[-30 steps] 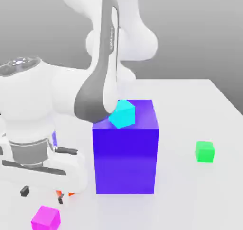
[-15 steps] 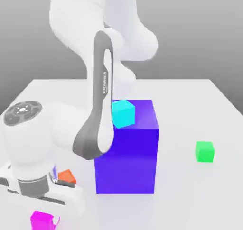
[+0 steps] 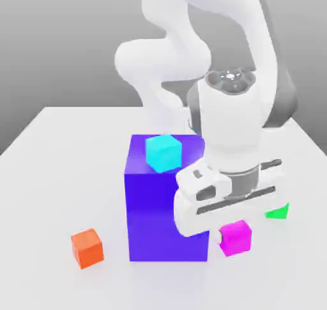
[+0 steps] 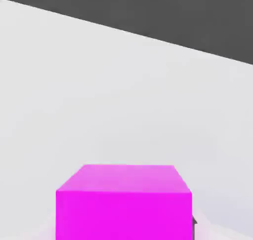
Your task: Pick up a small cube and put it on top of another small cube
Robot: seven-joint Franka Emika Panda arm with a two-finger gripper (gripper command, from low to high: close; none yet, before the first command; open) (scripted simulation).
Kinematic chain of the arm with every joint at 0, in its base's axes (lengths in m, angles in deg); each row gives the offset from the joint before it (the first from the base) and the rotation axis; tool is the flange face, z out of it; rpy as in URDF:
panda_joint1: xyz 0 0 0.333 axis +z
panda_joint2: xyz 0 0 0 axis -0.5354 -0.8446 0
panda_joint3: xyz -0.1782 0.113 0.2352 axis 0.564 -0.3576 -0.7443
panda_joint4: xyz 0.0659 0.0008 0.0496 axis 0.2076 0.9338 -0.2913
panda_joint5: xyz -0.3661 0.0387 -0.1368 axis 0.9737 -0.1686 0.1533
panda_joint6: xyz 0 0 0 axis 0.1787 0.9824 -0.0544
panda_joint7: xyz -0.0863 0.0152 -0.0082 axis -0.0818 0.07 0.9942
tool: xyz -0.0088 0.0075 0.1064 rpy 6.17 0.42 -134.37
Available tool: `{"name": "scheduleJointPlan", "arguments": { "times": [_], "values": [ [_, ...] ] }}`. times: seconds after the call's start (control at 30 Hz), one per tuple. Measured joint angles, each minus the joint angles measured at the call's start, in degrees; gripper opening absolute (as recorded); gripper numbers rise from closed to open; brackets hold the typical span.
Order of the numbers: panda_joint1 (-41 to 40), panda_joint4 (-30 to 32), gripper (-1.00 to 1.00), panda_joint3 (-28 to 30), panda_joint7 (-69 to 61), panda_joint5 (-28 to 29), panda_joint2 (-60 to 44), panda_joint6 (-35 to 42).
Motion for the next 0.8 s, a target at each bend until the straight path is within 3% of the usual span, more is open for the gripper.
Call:
{"name": "scheduleJointPlan", "arguments": {
  "times": [0.07,0.3,0.6,0.8],
  "values": [
    [5.89,2.63,-1.00,-1.08,0.37,0.21,2.73,-0.10],
    [14.72,11.69,-1.00,-9.61,3.84,4.12,11.30,-0.77],
    [10.60,11.89,-1.00,-11.81,16.31,21.63,2.99,-7.05],
    [9.87,11.83,-1.00,-11.73,19.28,25.83,-2.48,-12.89]
  ]
}}
